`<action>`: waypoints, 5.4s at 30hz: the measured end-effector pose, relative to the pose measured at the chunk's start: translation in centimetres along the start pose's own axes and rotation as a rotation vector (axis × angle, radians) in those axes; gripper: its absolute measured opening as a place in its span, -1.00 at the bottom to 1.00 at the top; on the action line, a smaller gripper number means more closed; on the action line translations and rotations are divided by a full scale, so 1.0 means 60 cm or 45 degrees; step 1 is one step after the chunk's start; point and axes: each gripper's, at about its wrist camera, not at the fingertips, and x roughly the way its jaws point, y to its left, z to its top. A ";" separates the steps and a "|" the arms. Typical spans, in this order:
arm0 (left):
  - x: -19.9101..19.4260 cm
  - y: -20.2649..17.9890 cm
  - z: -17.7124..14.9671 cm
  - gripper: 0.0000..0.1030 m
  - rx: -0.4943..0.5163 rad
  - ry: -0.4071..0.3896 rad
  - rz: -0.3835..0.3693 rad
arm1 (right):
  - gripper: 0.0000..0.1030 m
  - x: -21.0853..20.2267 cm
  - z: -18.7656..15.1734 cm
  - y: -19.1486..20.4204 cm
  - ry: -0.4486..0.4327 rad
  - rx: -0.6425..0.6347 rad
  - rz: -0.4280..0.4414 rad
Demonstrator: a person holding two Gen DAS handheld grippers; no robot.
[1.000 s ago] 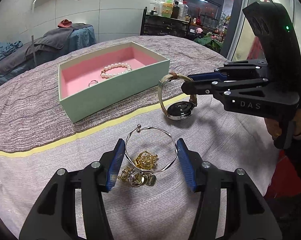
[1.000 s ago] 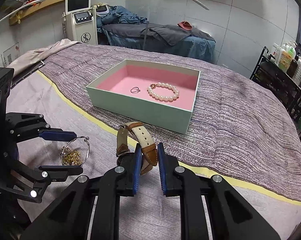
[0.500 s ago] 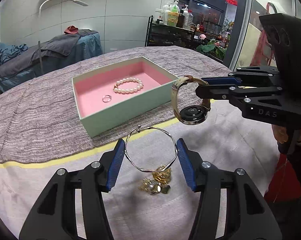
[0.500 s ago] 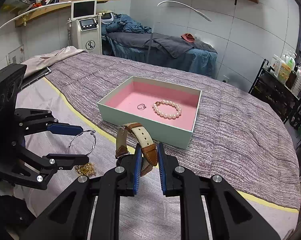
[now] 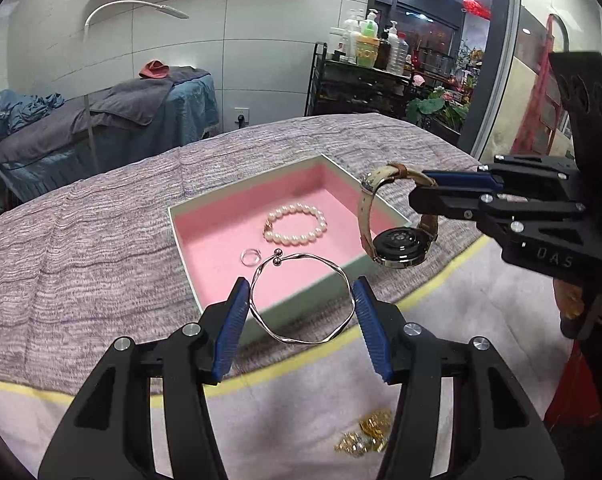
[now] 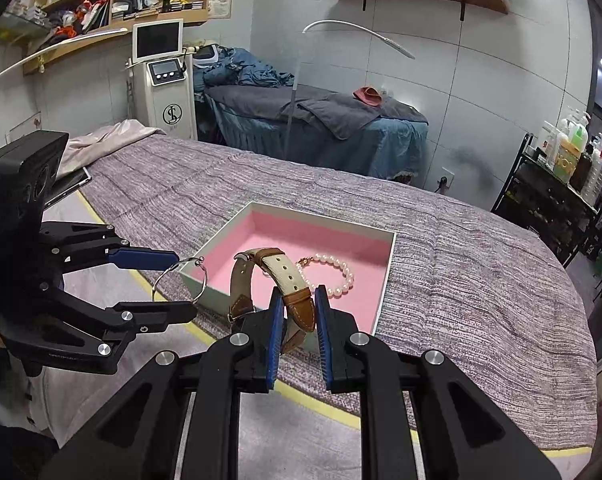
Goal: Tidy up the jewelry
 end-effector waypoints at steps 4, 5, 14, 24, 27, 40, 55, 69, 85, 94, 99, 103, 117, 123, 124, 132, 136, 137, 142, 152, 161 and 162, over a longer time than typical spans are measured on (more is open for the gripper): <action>0.032 0.025 0.033 0.04 -0.050 0.037 -0.002 | -0.70 0.032 0.019 -0.020 0.019 0.049 -0.035; 0.042 0.029 0.040 0.04 -0.050 0.046 0.005 | -0.70 0.039 0.022 -0.023 0.024 0.058 -0.041; 0.155 0.045 0.064 0.04 -0.038 0.288 -0.033 | -0.70 0.124 0.046 -0.046 0.095 0.092 -0.116; 0.205 0.048 0.063 0.04 -0.080 0.407 -0.073 | -0.70 0.205 0.055 -0.053 0.201 0.094 -0.153; 0.209 0.043 0.063 0.04 -0.058 0.413 -0.055 | -0.70 0.219 0.054 -0.049 0.219 0.078 -0.155; 0.208 0.038 0.063 0.40 0.029 0.362 0.051 | -0.65 0.228 0.046 -0.045 0.229 0.041 -0.156; 0.085 0.006 0.039 0.86 0.085 0.106 0.174 | 0.10 0.146 0.041 -0.063 0.101 0.140 -0.143; -0.011 -0.009 -0.104 0.88 0.054 0.028 0.194 | 0.23 0.041 -0.058 0.002 0.088 0.128 -0.033; -0.045 -0.034 -0.216 0.12 -0.048 0.080 0.162 | 0.16 0.009 -0.165 0.098 0.169 0.071 0.140; -0.040 -0.042 -0.226 -0.18 -0.065 0.088 0.145 | -0.49 0.021 -0.185 0.153 0.253 0.010 0.281; -0.037 -0.033 -0.228 -0.26 -0.086 0.096 0.151 | -0.59 0.035 -0.185 0.177 0.257 -0.066 0.236; -0.036 -0.028 -0.226 -0.31 -0.101 0.095 0.150 | -0.67 0.049 -0.177 0.189 0.236 -0.104 0.201; -0.029 -0.067 -0.209 -0.46 -0.021 0.087 0.068 | -0.75 0.047 -0.172 0.124 0.255 0.031 0.193; -0.006 -0.070 -0.204 -0.58 -0.077 0.105 0.010 | -0.75 0.043 -0.177 0.093 0.253 0.094 0.169; -0.003 -0.069 -0.203 -0.60 -0.090 0.103 -0.006 | -0.75 0.042 -0.178 0.092 0.252 0.094 0.168; 0.026 -0.076 -0.179 -0.65 -0.093 0.092 -0.003 | -0.75 0.040 -0.181 0.087 0.248 0.107 0.168; 0.016 -0.088 -0.185 -0.65 -0.053 0.094 0.020 | -0.75 0.036 -0.182 0.085 0.245 0.116 0.160; 0.013 -0.088 -0.187 -0.65 -0.054 0.093 0.020 | -0.75 0.036 -0.182 0.084 0.245 0.119 0.159; -0.003 -0.080 -0.197 -0.67 -0.087 0.083 0.014 | -0.75 0.033 -0.182 0.084 0.244 0.123 0.150; -0.038 -0.079 -0.200 -0.67 -0.092 0.034 0.006 | -0.75 0.022 -0.183 0.081 0.218 0.133 0.148; -0.074 -0.070 -0.176 -0.67 -0.081 -0.049 0.024 | -0.75 -0.001 -0.171 0.084 0.164 0.113 0.161; -0.078 -0.067 -0.173 -0.67 -0.081 -0.057 0.026 | -0.75 -0.004 -0.169 0.085 0.156 0.110 0.162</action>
